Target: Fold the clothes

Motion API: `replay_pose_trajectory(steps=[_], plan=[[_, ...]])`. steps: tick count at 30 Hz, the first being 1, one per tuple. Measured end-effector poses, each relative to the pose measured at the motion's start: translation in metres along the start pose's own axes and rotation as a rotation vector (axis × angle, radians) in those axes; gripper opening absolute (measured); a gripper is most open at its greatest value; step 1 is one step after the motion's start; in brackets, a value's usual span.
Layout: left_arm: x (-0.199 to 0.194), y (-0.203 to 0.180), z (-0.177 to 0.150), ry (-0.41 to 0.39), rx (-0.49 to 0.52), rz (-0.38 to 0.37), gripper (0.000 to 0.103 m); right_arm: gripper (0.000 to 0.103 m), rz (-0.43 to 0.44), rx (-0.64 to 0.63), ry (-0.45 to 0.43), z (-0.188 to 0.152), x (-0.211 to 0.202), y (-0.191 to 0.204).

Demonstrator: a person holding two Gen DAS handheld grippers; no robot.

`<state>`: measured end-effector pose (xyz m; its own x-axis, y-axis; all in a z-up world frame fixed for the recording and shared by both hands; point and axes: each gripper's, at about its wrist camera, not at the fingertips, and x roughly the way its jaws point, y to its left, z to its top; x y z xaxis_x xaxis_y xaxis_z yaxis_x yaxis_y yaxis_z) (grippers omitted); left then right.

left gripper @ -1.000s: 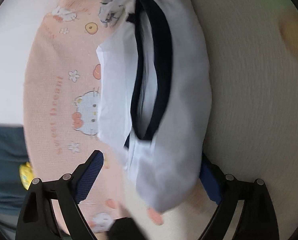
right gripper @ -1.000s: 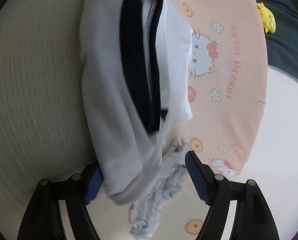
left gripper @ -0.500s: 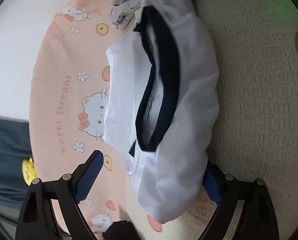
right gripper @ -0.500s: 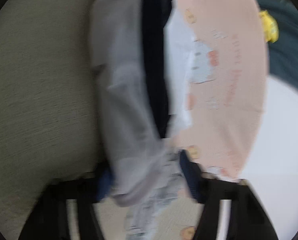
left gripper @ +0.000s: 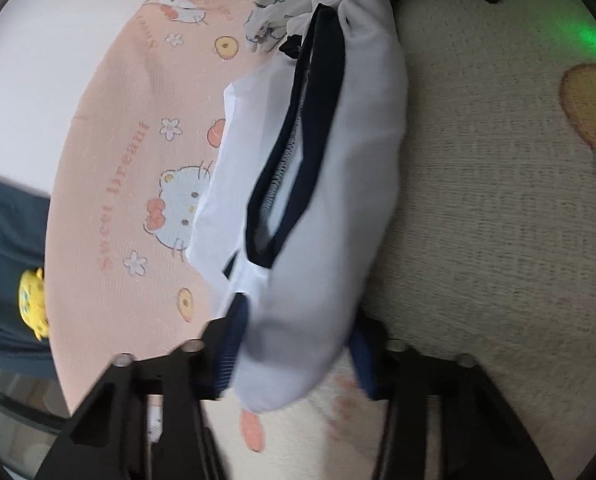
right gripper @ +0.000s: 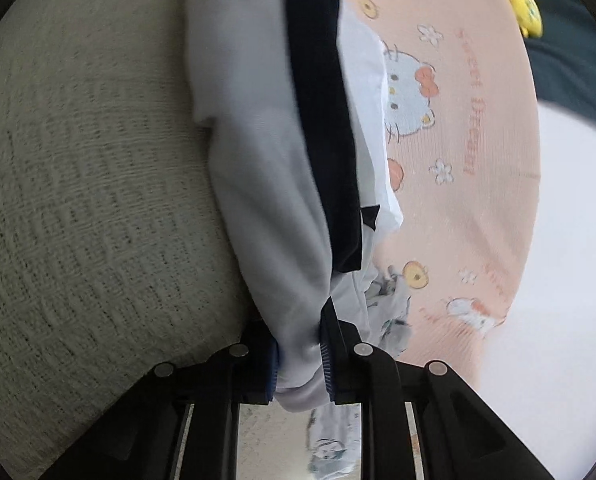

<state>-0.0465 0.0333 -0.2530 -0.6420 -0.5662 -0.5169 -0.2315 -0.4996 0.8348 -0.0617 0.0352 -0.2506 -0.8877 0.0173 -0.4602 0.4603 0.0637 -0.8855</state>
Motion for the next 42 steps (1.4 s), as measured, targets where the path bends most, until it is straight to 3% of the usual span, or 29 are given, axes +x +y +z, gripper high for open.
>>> replay_pose_trajectory(steps=[2,7,13,17,24,28,32,38,40,42], plan=[[0.000,-0.002,0.000,0.003,-0.007,-0.008,0.024,0.020,0.009,0.019,-0.005,0.000,0.001,-0.002],[0.003,0.008,0.000,0.010,-0.049,-0.080,0.023,0.019,0.023,-0.032,0.015,0.007,0.005,-0.002],[0.008,0.045,0.002,0.120,-0.272,-0.265,0.021,0.014,0.075,-0.043,0.033,0.008,-0.001,-0.011],[-0.001,0.064,-0.006,0.159,-0.359,-0.315,0.020,0.011,0.089,-0.045,0.021,0.003,-0.018,-0.010],[-0.034,0.051,-0.022,0.139,-0.285,-0.312,0.020,0.011,0.145,-0.076,-0.003,0.000,-0.056,0.004],[-0.044,0.048,-0.025,0.142,-0.252,-0.313,0.020,0.010,0.159,-0.039,0.047,0.001,-0.062,0.009],[-0.047,0.050,-0.029,0.151,-0.234,-0.305,0.021,0.010,0.203,0.000,0.046,0.002,-0.075,0.007],[-0.046,0.015,-0.031,0.129,-0.036,-0.152,0.026,0.010,0.157,-0.009,0.034,0.007,-0.078,0.019],[-0.046,-0.005,-0.033,0.109,0.075,-0.078,0.036,0.022,0.110,-0.031,0.044,0.010,-0.072,0.027],[-0.050,-0.022,-0.038,0.046,0.191,0.069,0.051,0.047,0.053,-0.051,0.051,0.011,-0.067,0.033]])
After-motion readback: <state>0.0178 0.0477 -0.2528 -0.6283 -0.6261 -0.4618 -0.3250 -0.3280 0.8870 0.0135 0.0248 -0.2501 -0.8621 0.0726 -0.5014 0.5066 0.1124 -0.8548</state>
